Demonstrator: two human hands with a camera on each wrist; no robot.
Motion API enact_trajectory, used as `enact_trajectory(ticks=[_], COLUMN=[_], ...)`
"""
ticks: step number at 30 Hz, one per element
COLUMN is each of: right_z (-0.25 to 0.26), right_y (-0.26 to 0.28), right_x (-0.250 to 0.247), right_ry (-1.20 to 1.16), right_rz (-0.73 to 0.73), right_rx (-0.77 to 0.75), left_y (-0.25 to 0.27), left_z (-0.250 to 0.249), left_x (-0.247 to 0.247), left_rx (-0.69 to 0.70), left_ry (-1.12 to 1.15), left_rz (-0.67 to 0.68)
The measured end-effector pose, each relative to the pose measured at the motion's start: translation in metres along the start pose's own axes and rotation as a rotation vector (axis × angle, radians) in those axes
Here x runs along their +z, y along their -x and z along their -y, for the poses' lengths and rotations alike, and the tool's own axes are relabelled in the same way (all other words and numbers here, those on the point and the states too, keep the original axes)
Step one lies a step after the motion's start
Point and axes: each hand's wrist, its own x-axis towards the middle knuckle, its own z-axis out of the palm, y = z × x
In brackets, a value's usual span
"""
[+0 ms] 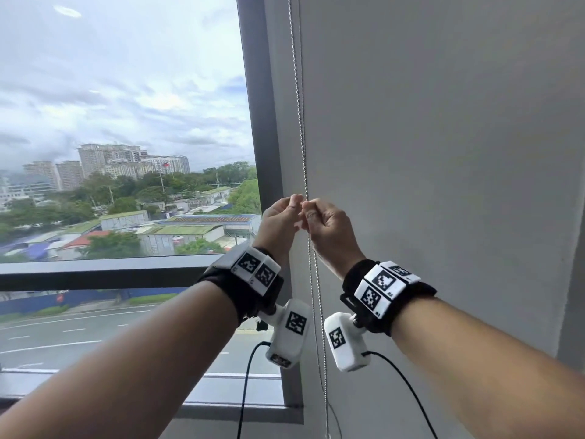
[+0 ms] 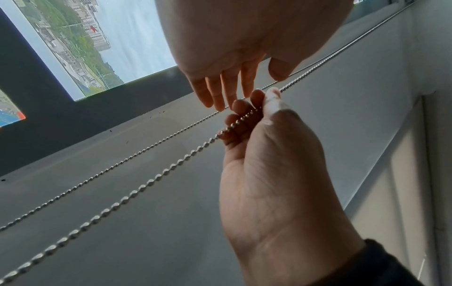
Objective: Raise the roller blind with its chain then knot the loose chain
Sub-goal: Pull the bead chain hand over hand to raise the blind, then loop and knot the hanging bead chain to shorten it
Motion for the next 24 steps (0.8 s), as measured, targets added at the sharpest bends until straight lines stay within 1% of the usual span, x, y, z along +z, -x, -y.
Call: enact_trajectory(ticks=[4,7,11,16,19,24], right_z=[-0.019,-0.039,-0.058,-0.083,-0.095,-0.108], right_y=[-0.004,-0.006,-0.007,-0.016,-0.022,-0.026], right_x=[-0.003,0.000,0.005,0.014,0.016,0.022], right_ry=[0.074,0.119,0.105,0.095,0.073,-0.008], right_rz=[-0.017,-0.019,0.001,0.031,0.056,0.076], right_rx=[-0.028,-0.001,0.039,0.076,0.080,0.088], left_y=[-0.008,-0.017,-0.027,-0.040,-0.047,-0.055], left_z=[0.018,0.033,0.047,0.069,0.080,0.087], left_x=[-0.001,-0.006,-0.013,-0.015,-0.016,-0.012], left_rx=[-0.030,-0.040,-0.094,-0.142,-0.181,-0.186], left_ry=[-0.068,-0.110,-0.176,-0.170,-0.166,-0.118], left_rz=[-0.040,-0.108,-0.167,-0.176,-0.156,-0.156])
